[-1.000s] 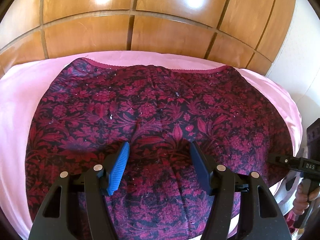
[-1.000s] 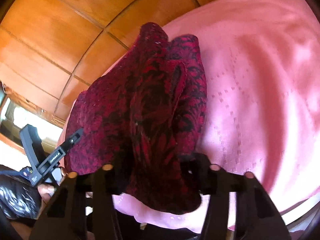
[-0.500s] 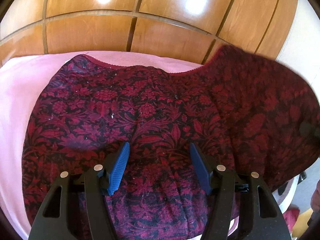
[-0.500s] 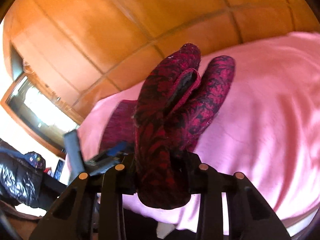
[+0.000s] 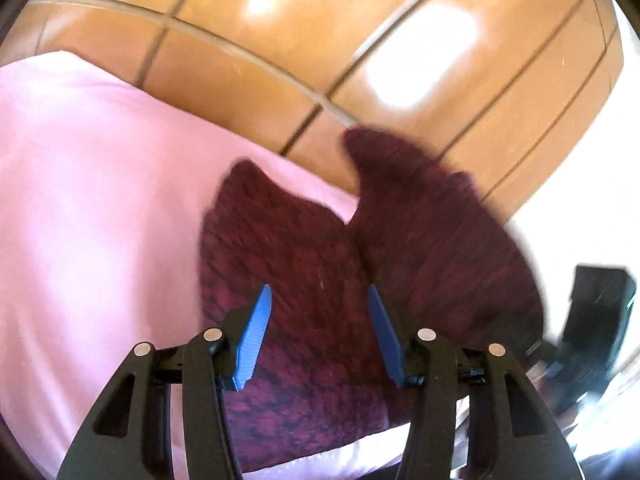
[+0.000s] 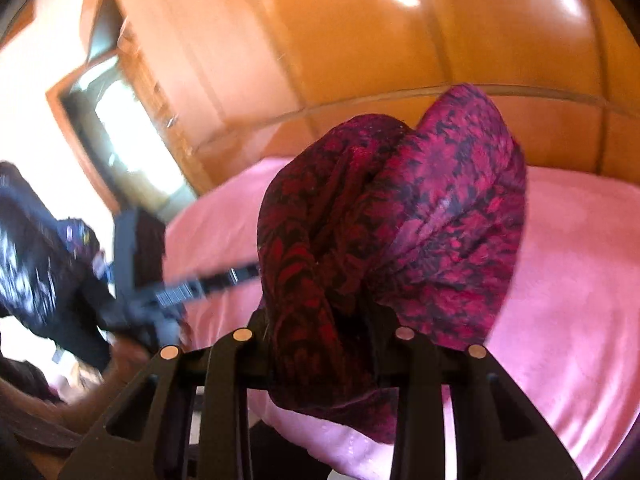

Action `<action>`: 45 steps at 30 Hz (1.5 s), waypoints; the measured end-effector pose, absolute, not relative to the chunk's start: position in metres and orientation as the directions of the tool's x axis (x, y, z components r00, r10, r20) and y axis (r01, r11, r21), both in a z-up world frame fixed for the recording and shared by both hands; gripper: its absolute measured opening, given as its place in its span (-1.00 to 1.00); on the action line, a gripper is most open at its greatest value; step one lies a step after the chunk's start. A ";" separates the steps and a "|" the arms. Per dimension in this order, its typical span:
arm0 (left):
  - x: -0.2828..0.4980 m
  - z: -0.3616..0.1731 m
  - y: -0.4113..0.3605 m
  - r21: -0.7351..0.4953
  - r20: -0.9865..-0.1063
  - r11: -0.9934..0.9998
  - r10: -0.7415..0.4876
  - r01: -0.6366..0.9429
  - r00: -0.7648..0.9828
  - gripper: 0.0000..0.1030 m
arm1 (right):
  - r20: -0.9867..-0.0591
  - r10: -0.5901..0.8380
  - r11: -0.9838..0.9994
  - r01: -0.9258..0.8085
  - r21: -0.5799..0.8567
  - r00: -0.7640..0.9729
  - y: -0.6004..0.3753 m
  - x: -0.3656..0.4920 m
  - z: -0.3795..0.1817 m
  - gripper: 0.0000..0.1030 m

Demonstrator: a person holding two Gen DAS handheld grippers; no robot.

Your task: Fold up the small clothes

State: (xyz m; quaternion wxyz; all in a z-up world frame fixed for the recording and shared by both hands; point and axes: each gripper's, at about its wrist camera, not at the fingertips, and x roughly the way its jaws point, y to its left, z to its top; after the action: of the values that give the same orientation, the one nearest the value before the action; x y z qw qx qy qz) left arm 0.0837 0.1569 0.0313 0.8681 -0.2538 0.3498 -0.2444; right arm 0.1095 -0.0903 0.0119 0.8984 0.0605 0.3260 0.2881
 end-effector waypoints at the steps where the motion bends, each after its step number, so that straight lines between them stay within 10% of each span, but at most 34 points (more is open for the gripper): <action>1: 0.082 0.035 0.164 -0.615 -0.476 0.751 -0.598 0.242 0.645 -0.03 | -0.565 0.549 0.828 -0.496 0.263 0.616 -0.076 0.111 0.007 -0.41; 8: 0.086 0.065 0.175 -0.693 -0.361 0.641 -0.705 0.331 0.610 0.08 | -0.641 0.503 0.807 -0.581 0.109 0.579 -0.008 0.116 -0.033 -0.41; 14: 0.115 0.062 0.132 -0.614 -0.489 0.690 -0.714 0.383 0.501 0.27 | -0.639 0.460 0.795 -0.607 -0.012 0.616 0.014 0.112 -0.049 -0.41; 19: 0.135 0.048 0.092 -0.514 -0.612 0.750 -0.661 0.417 0.434 -0.63 | -0.609 0.464 0.795 -0.606 -0.033 0.643 0.018 0.108 -0.053 -0.26; 23: 0.139 0.047 0.098 -0.531 -0.613 0.754 -0.657 0.387 0.439 -0.66 | -0.588 0.576 0.743 -0.664 0.088 0.567 -0.004 0.104 -0.044 0.23; 30: 0.132 0.061 0.117 -0.492 -0.627 0.787 -0.617 0.372 0.475 -0.67 | -0.482 0.723 0.681 -0.628 0.376 0.495 -0.095 0.100 -0.019 0.21; 45: 0.115 0.012 0.141 -0.378 -0.719 0.917 -0.378 0.130 0.584 -0.52 | -0.655 0.487 0.828 -0.544 0.136 0.578 -0.066 0.140 -0.069 0.04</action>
State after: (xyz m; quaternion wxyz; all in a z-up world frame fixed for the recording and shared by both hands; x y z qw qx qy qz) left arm 0.1152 0.1406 0.0119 0.8781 -0.1437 0.4328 -0.1446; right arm 0.1402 -0.0655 -0.0688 0.8872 -0.0399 0.3561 0.2905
